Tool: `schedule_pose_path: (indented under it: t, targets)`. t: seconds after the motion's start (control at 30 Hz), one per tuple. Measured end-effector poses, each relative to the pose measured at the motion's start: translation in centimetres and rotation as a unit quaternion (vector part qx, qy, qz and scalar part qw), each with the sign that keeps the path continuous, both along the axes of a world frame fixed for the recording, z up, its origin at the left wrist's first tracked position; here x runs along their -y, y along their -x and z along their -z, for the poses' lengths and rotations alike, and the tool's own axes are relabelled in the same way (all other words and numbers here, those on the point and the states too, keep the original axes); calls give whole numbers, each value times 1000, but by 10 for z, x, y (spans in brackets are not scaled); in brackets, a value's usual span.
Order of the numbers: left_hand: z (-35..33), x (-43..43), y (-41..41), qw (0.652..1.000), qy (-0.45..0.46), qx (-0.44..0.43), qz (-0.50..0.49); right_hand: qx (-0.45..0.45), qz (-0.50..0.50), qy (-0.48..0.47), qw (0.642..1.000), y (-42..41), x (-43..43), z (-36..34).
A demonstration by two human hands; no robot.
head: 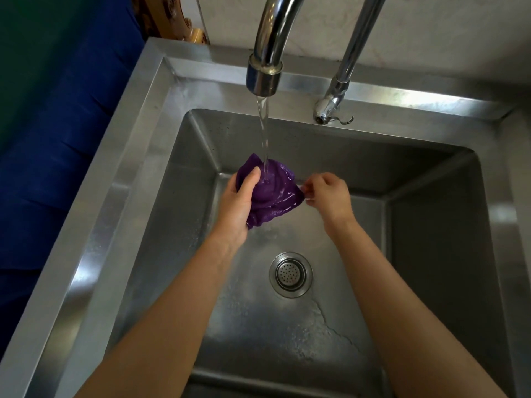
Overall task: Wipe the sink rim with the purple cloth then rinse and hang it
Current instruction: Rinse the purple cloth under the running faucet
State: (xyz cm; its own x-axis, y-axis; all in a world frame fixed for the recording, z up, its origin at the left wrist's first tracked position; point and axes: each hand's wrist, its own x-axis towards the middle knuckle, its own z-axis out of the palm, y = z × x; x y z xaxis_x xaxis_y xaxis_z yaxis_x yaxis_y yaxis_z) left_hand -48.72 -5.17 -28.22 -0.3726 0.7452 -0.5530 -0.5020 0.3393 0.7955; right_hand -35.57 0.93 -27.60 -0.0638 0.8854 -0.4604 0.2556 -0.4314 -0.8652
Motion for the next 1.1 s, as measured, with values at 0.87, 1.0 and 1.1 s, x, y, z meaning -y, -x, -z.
schedule_pose_path:
  t: [0.87,1.0,1.1]
  targets:
    - [18,-19,-15,989,81,-117,-35,72,-116,-60,989,33,-2,-9]
    - [-1,-23,-5,998,40,27,27,113,-212,-179,954,40,5,-22]
    - [-6,-28,-11,999,28,-20,34,132,-168,-204,955,42,-5,-20]
